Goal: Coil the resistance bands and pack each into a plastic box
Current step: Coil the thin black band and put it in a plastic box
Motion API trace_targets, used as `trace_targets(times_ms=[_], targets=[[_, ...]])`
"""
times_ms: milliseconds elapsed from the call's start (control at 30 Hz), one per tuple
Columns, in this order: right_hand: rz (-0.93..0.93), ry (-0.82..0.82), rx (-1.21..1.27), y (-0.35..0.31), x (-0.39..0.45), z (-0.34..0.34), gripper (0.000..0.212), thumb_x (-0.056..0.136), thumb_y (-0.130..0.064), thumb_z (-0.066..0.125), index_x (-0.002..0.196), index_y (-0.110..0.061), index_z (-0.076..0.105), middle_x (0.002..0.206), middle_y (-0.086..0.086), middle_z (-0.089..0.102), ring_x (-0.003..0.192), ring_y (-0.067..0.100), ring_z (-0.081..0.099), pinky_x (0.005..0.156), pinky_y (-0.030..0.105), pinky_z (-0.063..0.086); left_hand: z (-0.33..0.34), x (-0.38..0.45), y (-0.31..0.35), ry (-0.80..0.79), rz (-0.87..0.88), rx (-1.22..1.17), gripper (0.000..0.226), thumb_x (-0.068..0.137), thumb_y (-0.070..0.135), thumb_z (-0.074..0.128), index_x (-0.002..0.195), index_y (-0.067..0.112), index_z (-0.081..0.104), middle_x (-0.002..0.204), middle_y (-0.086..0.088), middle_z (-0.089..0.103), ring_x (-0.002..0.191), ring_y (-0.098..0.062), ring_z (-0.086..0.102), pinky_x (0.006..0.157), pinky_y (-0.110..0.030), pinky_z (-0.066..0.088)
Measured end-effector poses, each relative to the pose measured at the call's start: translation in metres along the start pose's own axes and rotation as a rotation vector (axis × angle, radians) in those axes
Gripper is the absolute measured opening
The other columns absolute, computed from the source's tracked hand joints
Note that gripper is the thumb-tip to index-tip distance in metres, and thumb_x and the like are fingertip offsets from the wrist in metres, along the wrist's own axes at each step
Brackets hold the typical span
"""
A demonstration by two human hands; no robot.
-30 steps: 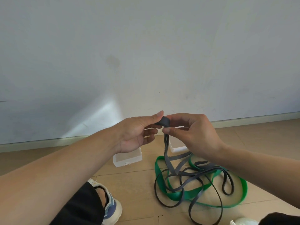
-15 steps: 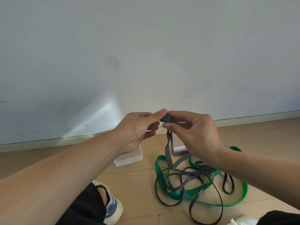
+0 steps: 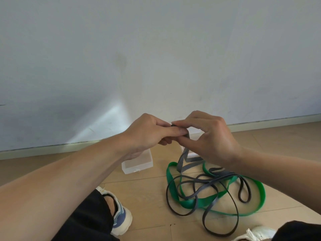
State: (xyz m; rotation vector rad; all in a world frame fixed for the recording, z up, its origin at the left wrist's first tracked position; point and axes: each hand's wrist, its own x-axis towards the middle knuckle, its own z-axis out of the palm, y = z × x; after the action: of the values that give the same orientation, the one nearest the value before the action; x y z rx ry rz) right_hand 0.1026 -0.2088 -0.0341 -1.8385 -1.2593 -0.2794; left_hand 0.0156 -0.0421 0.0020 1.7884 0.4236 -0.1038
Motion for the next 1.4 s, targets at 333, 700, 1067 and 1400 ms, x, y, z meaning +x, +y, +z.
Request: trace_targets(times_ms=[333, 700, 1067, 1400], targets=[[-0.006, 0.013, 0.043, -0.002, 0.001, -0.004, 0.027, 0.079, -0.020, 0.082, 0.106, -0.020, 0.079, 0.100, -0.010, 0.076, 0.093, 0.004, 0.070, 0.080, 0.024, 0.056, -0.011, 0.004, -0.003, -0.214, 0.003, -0.124, 0.044, 0.080, 0.037, 0.071, 0.109, 0.006, 0.079, 0.104, -0.009, 0.078, 0.089, -0.011, 0.066, 0.079, -0.023, 0.051], [-0.143, -0.054, -0.184, 0.006, 0.012, -0.009, 0.023, 0.070, -0.009, 0.084, 0.092, -0.012, 0.081, 0.083, 0.003, 0.078, 0.077, 0.019, 0.073, 0.066, 0.036, 0.057, 0.007, -0.002, 0.001, 0.148, -0.012, 0.087, 0.031, 0.065, 0.046, 0.089, 0.081, 0.020, 0.083, 0.084, 0.002, 0.078, 0.073, -0.004, 0.066, 0.065, -0.017, 0.056], [0.094, -0.086, 0.102, -0.008, 0.011, -0.019, 0.025, 0.072, -0.021, 0.089, 0.095, -0.026, 0.080, 0.095, -0.015, 0.075, 0.091, -0.001, 0.070, 0.079, 0.014, 0.053, -0.016, 0.004, -0.003, -0.304, -0.036, -0.198, 0.038, 0.078, 0.032, 0.071, 0.105, 0.004, 0.077, 0.094, -0.007, 0.075, 0.087, -0.013, 0.065, 0.086, -0.027, 0.052], [-0.189, -0.083, -0.205, 0.000, 0.014, -0.014, 0.019, 0.071, -0.011, 0.080, 0.091, -0.010, 0.080, 0.087, 0.003, 0.078, 0.080, 0.020, 0.072, 0.070, 0.034, 0.055, 0.016, -0.013, 0.000, 0.125, 0.045, 0.156, 0.019, 0.072, 0.053, 0.082, 0.072, 0.034, 0.082, 0.077, 0.003, 0.077, 0.074, -0.003, 0.069, 0.078, -0.025, 0.057]])
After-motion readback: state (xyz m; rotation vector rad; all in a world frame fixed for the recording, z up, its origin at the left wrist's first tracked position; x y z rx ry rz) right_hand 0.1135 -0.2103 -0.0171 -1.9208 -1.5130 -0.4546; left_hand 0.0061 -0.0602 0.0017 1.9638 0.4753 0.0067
